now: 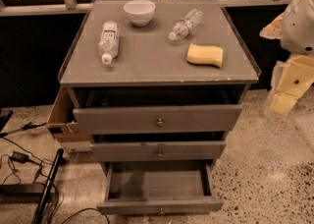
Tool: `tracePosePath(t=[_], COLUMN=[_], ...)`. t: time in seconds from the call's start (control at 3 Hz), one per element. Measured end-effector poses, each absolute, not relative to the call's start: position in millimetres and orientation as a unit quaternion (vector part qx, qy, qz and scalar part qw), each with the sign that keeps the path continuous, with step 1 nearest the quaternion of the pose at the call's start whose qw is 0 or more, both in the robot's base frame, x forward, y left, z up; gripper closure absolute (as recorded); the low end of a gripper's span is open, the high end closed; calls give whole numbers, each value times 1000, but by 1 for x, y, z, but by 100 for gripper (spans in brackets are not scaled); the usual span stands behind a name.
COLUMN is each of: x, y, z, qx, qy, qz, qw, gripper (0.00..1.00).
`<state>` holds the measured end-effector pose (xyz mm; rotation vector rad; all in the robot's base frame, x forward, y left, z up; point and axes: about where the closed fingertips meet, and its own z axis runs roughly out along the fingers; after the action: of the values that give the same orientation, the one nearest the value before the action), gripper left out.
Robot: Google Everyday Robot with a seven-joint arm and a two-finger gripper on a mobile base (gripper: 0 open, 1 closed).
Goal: Close bottom drawer
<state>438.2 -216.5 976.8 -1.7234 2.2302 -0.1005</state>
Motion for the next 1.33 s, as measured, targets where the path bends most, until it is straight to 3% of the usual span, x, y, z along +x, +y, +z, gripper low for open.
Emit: tracePosePath(t=[0.33,1.0,1.33], x=[438,427,413], y=[-216,-212,-202], z=[977,935,854], qx=[-603,-598,-581], qy=[781,784,791], qz=[-35,-15,54], qw=[160,167,186], gripper=[0,50,73])
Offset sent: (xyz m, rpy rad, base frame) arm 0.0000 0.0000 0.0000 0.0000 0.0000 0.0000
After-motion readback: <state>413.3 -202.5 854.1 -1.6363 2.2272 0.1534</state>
